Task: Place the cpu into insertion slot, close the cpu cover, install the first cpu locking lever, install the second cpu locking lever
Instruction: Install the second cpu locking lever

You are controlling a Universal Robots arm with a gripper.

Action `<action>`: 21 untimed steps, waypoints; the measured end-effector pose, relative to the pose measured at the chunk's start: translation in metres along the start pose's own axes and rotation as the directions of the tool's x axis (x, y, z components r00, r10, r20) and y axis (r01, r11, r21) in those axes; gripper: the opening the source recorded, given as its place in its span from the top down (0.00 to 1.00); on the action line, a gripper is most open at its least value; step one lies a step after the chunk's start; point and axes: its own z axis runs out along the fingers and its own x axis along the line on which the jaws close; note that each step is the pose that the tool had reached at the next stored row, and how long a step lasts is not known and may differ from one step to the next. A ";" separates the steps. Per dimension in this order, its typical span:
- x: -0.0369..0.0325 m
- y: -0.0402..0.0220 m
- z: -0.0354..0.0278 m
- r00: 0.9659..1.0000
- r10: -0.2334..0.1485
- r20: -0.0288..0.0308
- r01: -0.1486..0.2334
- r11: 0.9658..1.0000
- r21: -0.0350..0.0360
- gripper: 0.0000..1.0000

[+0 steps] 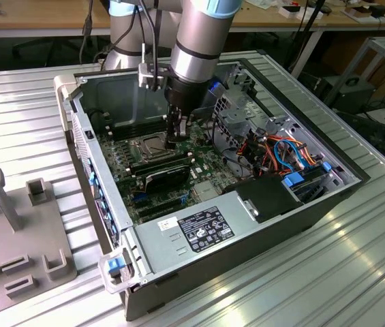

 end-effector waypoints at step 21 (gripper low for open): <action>0.0021 0.0071 0.0079 0.963 -0.268 0.022 0.268 0.963 -0.003 0.89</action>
